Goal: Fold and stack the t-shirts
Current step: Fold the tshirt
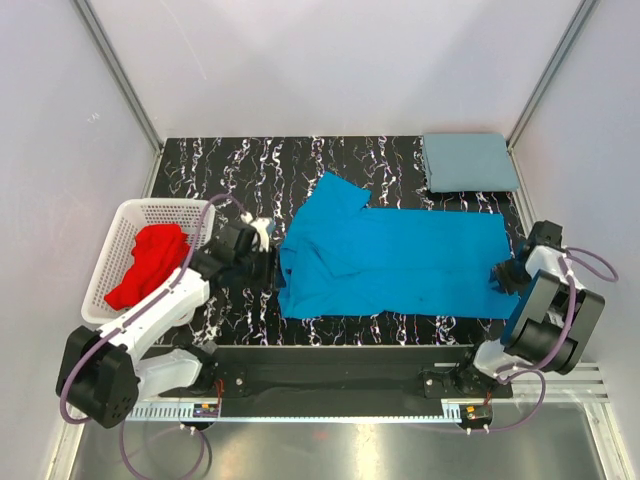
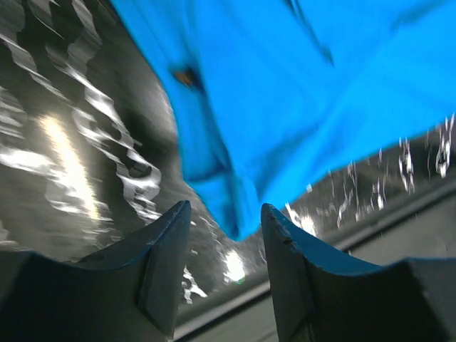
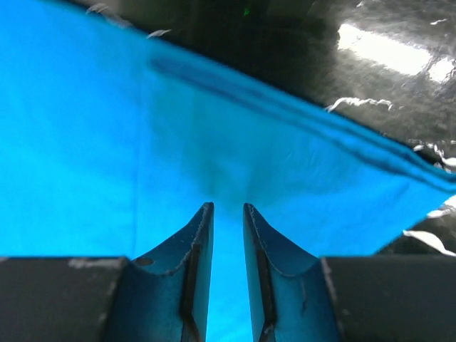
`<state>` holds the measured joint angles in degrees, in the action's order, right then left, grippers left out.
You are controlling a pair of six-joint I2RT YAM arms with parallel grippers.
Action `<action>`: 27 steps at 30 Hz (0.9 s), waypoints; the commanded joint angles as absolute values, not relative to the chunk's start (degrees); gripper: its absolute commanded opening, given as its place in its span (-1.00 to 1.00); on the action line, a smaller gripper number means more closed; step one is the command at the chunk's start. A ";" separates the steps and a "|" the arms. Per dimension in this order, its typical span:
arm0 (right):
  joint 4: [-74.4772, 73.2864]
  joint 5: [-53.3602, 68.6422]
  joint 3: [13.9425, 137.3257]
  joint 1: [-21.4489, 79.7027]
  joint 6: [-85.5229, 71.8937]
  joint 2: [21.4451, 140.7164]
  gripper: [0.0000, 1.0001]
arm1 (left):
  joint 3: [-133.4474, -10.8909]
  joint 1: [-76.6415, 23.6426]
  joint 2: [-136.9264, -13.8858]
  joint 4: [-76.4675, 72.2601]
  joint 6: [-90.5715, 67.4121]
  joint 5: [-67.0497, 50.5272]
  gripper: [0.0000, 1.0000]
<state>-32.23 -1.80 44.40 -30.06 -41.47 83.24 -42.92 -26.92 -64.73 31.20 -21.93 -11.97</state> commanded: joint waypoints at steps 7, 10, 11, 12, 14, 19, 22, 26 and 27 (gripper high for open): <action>-34.03 6.46 56.34 -16.46 -34.37 75.68 -0.28 | -34.11 -33.39 -61.87 21.18 -27.51 -19.00 0.22; -33.57 11.42 58.44 -5.92 -32.44 77.16 -0.27 | -32.00 -34.98 -61.35 20.30 -28.91 -17.14 0.22; -34.79 10.90 59.14 -3.10 -32.61 77.95 -0.29 | -31.73 -35.15 -60.56 20.39 -29.35 -16.70 0.22; -37.50 10.38 59.59 2.32 -33.56 79.35 -0.31 | -31.21 -35.68 -60.03 20.56 -29.36 -16.00 0.21; -36.14 13.17 57.58 5.78 -37.94 79.80 -0.34 | -30.85 -36.30 -59.16 21.44 -29.09 -13.80 0.20; -31.91 15.21 49.49 16.50 -43.24 79.72 -0.35 | -29.27 -36.65 -60.55 19.16 -29.97 -14.85 0.03; -30.24 15.03 47.29 17.05 -43.68 80.42 -0.35 | -28.30 -36.74 -61.08 18.11 -30.23 -14.51 -0.10; -29.53 15.20 47.28 17.05 -41.84 82.17 -0.34 | -27.86 -36.74 -61.08 17.84 -30.32 -14.06 -0.17; -29.27 15.21 47.46 17.05 -41.49 83.31 -0.35 | -28.12 -36.74 -61.43 17.93 -30.32 -13.98 -0.15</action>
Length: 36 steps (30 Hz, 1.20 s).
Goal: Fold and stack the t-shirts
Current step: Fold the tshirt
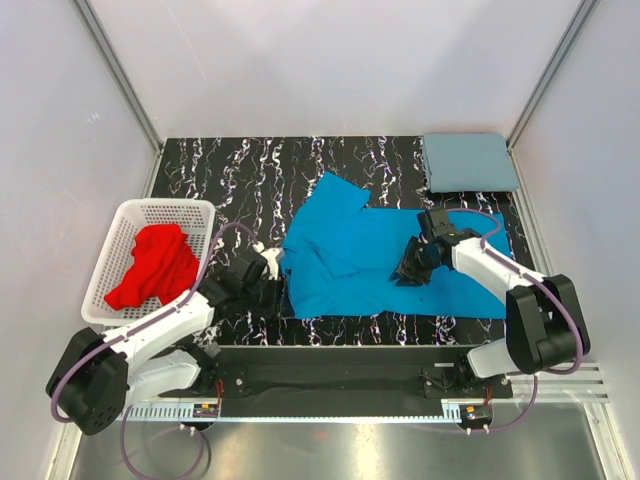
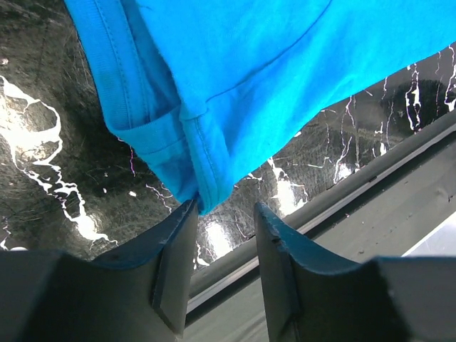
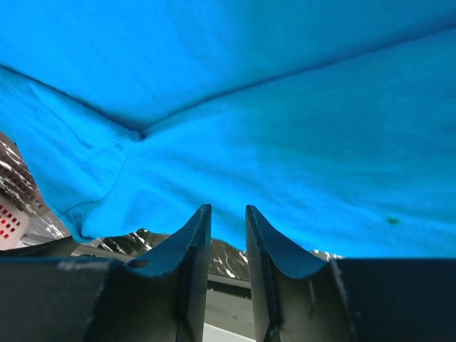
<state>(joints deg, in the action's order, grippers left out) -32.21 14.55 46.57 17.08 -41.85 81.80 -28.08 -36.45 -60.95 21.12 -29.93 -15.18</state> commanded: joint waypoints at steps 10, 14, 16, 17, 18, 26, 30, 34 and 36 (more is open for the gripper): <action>-26.46 13.89 46.15 17.05 -40.17 90.26 -0.33 | -31.02 -36.74 -66.44 19.94 -29.01 -14.85 -0.45; -26.27 12.31 45.44 17.05 -39.29 89.91 -0.33 | -36.37 -36.74 -68.55 27.75 -26.46 -10.91 -0.96; -26.46 10.55 45.44 16.96 -38.15 90.26 -0.33 | -38.05 -36.74 -68.99 30.66 -25.15 -9.41 -1.00; -26.46 9.94 45.18 16.79 -37.88 90.96 -0.32 | -39.80 -36.65 -69.86 31.72 -24.79 -9.06 -1.00; -26.46 9.67 45.09 16.53 -37.53 91.40 -0.33 | -40.77 -36.74 -70.57 32.95 -24.44 -8.27 -1.00; -26.01 9.23 43.51 14.85 -36.12 90.62 -0.33 | -44.47 -36.91 -73.91 39.64 -23.99 -4.04 -1.00; -26.54 8.79 43.33 14.50 -35.69 90.00 -0.33 | -47.10 -37.18 -75.14 41.74 -23.73 -2.90 -1.00; -27.95 5.98 43.42 13.98 -35.33 89.74 -0.33 | -51.66 -38.05 -78.47 45.95 -21.98 -1.68 -1.00; -27.86 5.98 43.16 13.54 -34.98 89.39 -0.33 | -52.90 -38.67 -79.89 47.10 -20.92 -1.49 -1.00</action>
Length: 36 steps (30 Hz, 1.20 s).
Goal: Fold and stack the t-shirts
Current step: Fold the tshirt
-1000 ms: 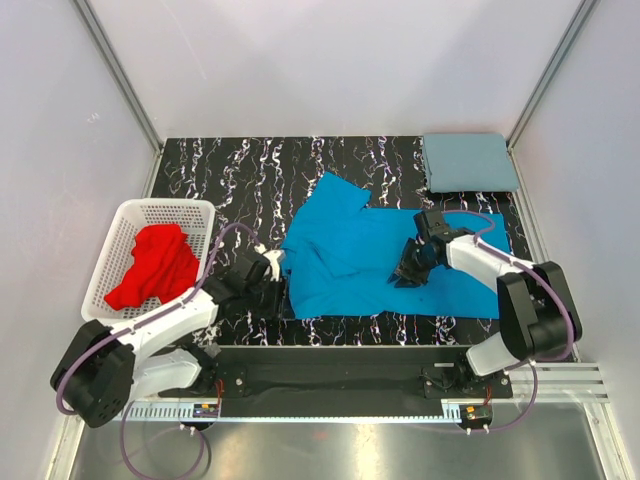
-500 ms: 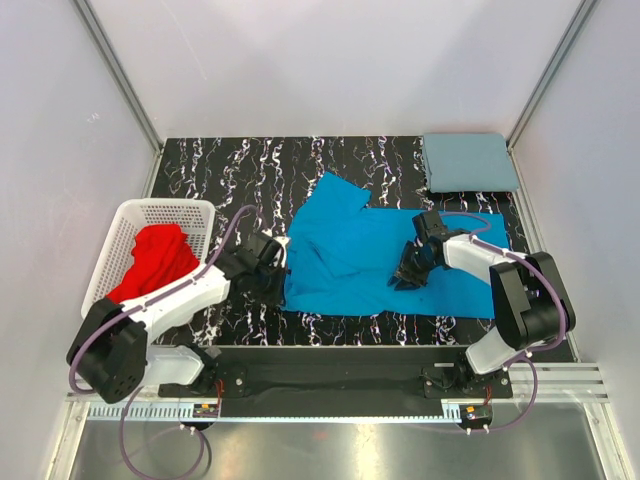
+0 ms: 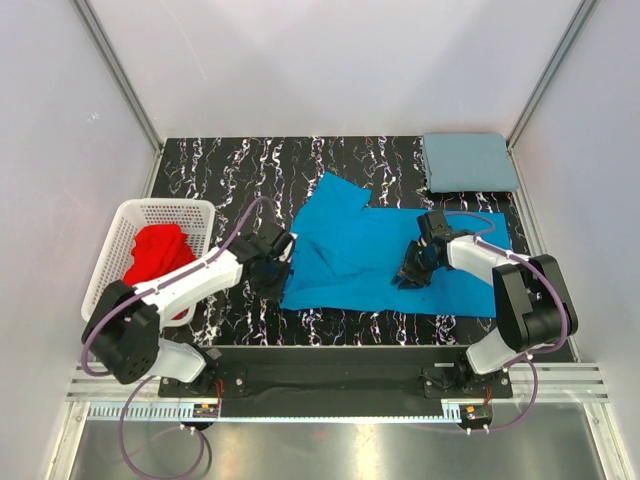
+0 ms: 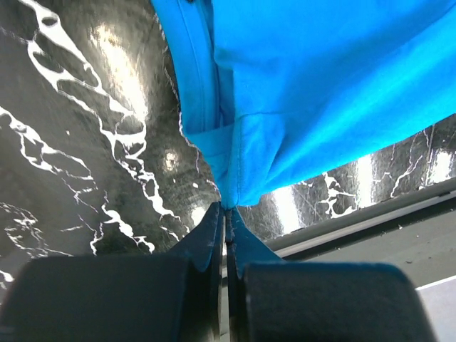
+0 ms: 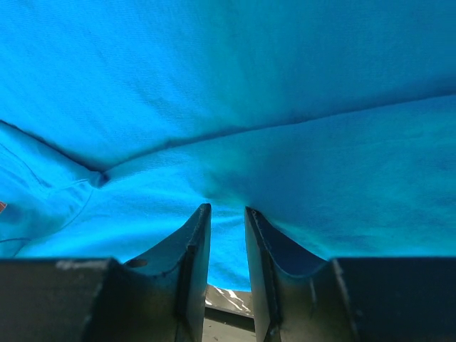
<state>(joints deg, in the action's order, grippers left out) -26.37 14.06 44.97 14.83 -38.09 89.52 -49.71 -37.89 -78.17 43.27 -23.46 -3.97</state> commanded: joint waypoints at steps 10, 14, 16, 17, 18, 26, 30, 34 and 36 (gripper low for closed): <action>-27.69 5.80 41.84 12.83 -35.16 88.24 -0.34 | -58.00 -40.78 -82.53 54.31 -16.61 4.65 -0.79; -27.77 6.32 41.84 12.74 -35.07 87.81 -0.34 | -59.59 -40.78 -80.95 56.16 -16.96 7.20 -0.29; -27.95 6.59 42.10 12.74 -34.98 87.19 -0.33 | -60.55 -40.78 -80.07 55.99 -18.19 8.43 -0.14; -28.21 7.29 42.27 12.92 -35.07 85.80 -0.33 | -60.82 -40.78 -79.72 55.64 -18.63 8.61 -0.09; -28.30 7.73 42.54 12.92 -35.07 85.00 -0.33 | -61.08 -40.87 -79.54 55.20 -19.24 8.61 -0.07; -20.05 12.55 49.65 18.71 -26.56 80.06 -0.15 | -51.96 -37.89 -73.48 31.65 -28.21 -5.62 0.06; -20.30 8.10 56.94 25.30 -18.91 84.80 -0.10 | -41.52 -27.71 -68.14 19.21 -33.29 -19.05 0.06; -19.25 1.33 62.13 34.60 -11.79 91.38 -0.10 | -39.81 -21.02 -62.85 17.39 -34.98 -19.26 0.08; -18.64 0.26 63.54 36.99 -8.46 93.77 -0.13 | -41.12 -17.95 -61.36 19.32 -34.54 -17.67 0.08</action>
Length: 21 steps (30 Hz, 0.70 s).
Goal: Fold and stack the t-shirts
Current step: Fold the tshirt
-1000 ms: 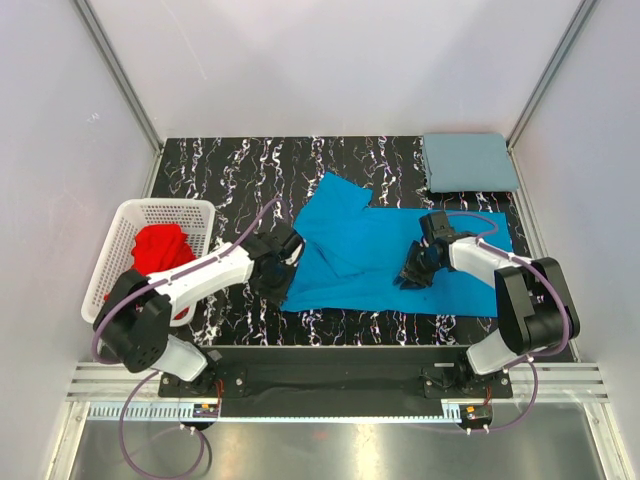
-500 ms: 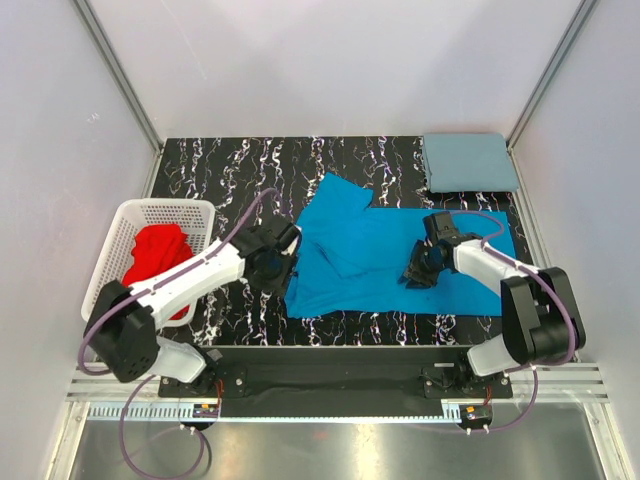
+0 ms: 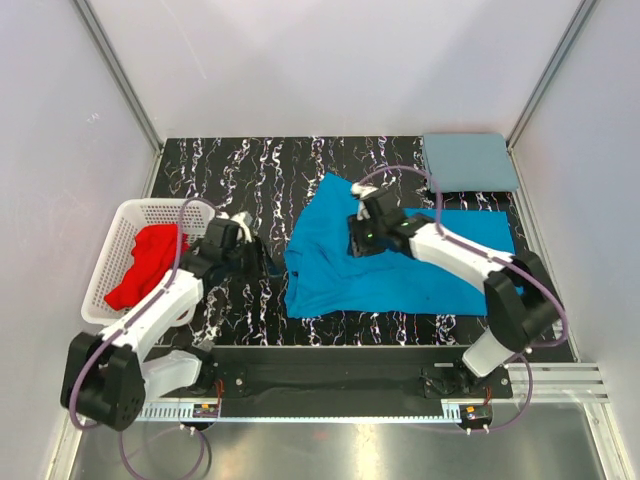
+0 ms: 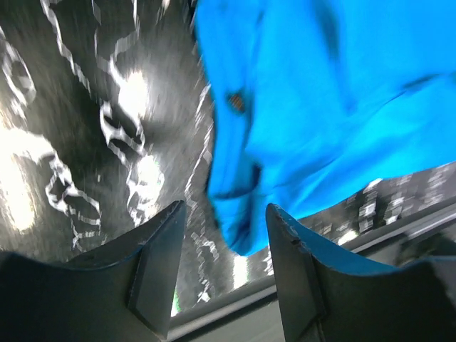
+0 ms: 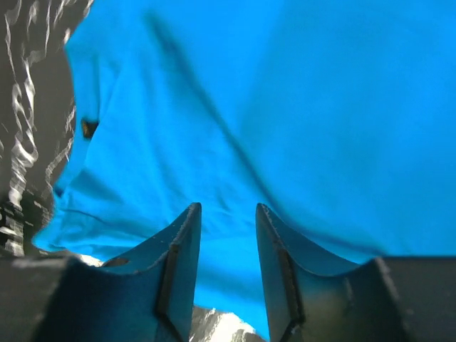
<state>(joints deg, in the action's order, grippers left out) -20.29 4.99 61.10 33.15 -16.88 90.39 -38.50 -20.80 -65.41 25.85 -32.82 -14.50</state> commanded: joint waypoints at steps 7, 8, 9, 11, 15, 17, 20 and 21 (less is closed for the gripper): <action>-20.12 -5.36 68.28 43.68 -4.31 102.64 -0.19 | -40.96 -4.50 -61.96 15.03 -35.51 -27.33 0.10; -20.56 -7.01 68.99 44.29 -4.05 103.35 -0.20 | -41.13 -4.05 -62.57 14.94 -35.33 -27.86 0.11; -20.91 -7.81 69.52 45.43 -3.26 103.97 -0.20 | -41.48 -3.52 -63.71 14.59 -34.81 -28.91 0.11; -21.18 -9.31 70.75 46.31 -2.47 105.29 -0.20 | -41.49 -3.25 -65.47 13.89 -34.54 -30.58 0.11; -22.50 -11.16 72.51 47.46 -1.67 107.31 -0.22 | -40.26 -3.08 -66.45 11.61 -34.89 -32.34 0.11; -22.85 -12.48 72.86 47.81 -1.58 107.93 -0.29 | -39.73 -3.08 -66.45 11.69 -33.93 -32.17 0.11; -22.33 -13.62 72.42 47.72 -1.84 107.67 -0.46 | -39.46 -3.08 -66.36 12.13 -32.79 -31.82 0.13; -21.80 -14.06 72.07 47.72 -2.02 107.58 -0.53 | -39.20 -3.16 -66.36 12.22 -32.61 -31.73 0.12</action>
<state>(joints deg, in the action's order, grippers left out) -22.46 -10.33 70.91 47.35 -2.66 107.72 -39.38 -3.40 -66.67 15.05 -34.28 -29.65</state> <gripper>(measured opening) 0.260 0.561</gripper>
